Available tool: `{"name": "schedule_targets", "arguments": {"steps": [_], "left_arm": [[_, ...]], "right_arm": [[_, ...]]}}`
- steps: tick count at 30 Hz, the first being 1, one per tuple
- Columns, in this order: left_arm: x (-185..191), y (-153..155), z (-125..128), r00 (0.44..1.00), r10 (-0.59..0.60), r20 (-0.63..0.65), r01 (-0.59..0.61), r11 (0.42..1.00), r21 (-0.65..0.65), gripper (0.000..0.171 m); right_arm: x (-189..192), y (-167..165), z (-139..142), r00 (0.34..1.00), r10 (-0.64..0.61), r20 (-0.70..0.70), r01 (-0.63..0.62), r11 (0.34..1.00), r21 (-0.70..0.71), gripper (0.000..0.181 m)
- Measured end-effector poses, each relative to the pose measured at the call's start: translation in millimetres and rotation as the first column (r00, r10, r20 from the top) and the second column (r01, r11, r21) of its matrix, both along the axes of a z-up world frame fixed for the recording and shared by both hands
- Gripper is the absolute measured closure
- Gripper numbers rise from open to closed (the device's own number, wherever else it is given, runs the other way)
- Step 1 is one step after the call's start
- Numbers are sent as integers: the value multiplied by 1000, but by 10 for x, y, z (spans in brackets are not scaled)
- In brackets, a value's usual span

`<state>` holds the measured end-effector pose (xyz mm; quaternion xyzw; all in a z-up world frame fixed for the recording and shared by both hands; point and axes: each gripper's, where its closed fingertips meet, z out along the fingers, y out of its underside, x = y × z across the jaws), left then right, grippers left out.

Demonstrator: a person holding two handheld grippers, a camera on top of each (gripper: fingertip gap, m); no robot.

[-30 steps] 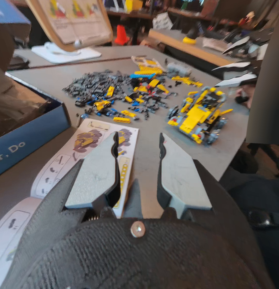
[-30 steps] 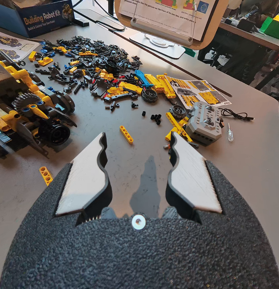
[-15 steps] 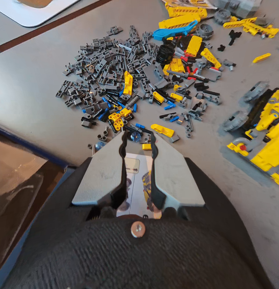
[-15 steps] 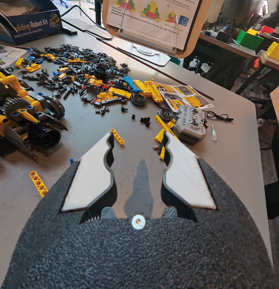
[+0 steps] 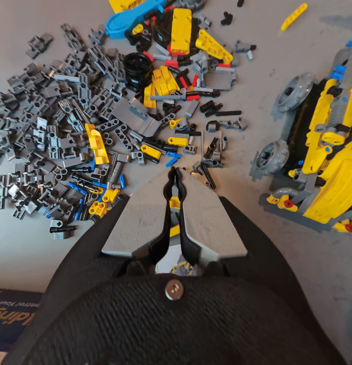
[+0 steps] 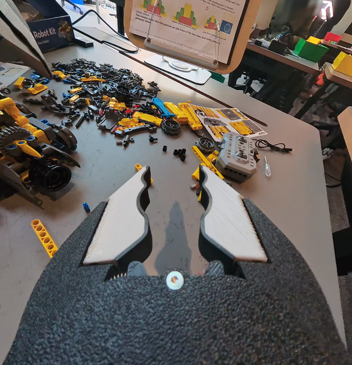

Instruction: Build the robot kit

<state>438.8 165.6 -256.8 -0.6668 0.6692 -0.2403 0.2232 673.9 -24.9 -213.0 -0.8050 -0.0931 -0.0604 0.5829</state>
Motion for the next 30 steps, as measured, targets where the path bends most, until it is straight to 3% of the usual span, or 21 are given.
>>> {"name": "schedule_targets", "arguments": {"steps": [4,8,11,13,20,23,30], "left_arm": [[22,-129,34,1000,-24,-8,23,997,-77,171],[100,-100,93,1000,-20,7,20,999,-27,171],[263,-203,161,999,-27,42,32,992,-121,161],[376,-197,184,998,-26,48,32,993,-117,156],[739,-333,42,997,-68,27,71,988,-138,149],[712,-325,-159,996,-77,-54,70,990,-125,149],[525,-72,-257,993,-28,-111,22,998,-59,154]], "right_arm": [[-1,-3,11,1000,4,-13,-4,1000,7,131],[-7,5,-2,1000,6,-9,-6,1000,0,130],[-12,13,-20,1000,7,-2,-7,1000,-8,130],[-14,13,-20,1000,6,2,-6,1000,-9,129],[1,25,-49,1000,3,-3,-3,1000,-22,129],[1,23,-39,1000,3,-3,-3,1000,-17,129],[-20,22,-19,1000,21,-16,-21,1000,-6,129]]}}
